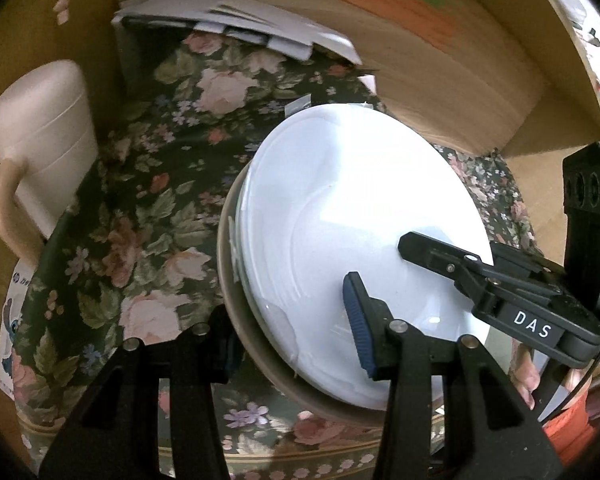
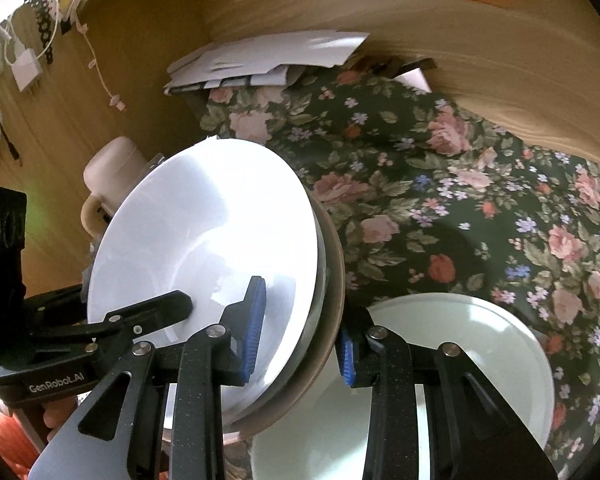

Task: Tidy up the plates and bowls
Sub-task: 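Lower the white bowl onto the nested bowls with both grippers, then settle the white bowl on the stack and open both grippers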

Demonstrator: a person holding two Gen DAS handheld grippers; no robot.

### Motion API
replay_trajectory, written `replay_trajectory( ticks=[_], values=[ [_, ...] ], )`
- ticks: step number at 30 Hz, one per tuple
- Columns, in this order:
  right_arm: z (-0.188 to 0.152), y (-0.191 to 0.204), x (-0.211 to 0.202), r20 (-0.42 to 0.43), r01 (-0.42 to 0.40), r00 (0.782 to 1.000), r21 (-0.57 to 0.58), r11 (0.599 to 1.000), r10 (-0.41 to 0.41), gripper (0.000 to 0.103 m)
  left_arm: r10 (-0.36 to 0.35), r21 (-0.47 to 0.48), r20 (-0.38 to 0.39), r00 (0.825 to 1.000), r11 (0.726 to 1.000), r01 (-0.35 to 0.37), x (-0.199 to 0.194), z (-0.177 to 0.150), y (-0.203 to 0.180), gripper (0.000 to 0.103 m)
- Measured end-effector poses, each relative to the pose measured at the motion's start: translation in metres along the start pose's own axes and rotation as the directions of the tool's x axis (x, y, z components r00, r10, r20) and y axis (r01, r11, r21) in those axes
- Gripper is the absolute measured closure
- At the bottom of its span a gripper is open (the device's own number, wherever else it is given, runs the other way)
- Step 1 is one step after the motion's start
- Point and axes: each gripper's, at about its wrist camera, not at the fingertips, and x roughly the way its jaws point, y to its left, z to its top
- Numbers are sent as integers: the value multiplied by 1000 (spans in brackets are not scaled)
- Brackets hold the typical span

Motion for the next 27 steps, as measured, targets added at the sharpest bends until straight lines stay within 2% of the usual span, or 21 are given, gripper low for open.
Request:
replay_trajectory(
  ticks=[14,27],
  values=[
    [-12,-35,-44,47,63,997,62,996,-66,74,-75,77,-15,997,994,76,6,1,-46,58],
    [-37,-60,-72,67,84,994,111,990,-92,74,-97,132,-52,994,986,103,5,-7,-75,58]
  ],
)
